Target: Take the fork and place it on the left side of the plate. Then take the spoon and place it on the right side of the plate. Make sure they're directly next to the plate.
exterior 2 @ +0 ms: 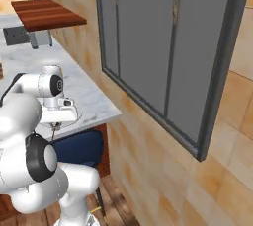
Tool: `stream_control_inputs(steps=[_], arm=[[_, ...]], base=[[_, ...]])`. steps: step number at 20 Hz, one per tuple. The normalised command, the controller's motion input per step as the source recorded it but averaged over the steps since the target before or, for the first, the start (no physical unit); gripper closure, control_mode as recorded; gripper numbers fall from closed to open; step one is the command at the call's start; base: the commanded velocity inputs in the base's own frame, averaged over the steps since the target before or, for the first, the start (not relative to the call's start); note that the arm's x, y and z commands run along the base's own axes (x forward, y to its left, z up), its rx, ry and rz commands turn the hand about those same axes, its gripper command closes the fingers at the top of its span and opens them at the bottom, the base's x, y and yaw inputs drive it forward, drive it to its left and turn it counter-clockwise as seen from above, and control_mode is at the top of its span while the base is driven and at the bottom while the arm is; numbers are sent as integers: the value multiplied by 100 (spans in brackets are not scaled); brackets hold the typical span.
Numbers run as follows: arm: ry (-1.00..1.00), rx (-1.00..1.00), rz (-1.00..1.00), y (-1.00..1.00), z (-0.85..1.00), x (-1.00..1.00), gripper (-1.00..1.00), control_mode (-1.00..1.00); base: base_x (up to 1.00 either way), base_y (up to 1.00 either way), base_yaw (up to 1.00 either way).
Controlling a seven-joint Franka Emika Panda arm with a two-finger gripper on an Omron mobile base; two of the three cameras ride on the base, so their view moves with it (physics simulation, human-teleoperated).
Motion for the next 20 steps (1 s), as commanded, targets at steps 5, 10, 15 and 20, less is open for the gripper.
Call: stream_control_inputs(steps=[5,10,15,20], arm=[[0,0,0,0,0,0,100,100],[0,0,0,0,0,0,100,100],[0,0,0,0,0,0,100,100],[0,0,0,0,0,0,100,100]], base=[[49,-19,51],[56,-23,34],[65,-14,27],[46,-9,18]])
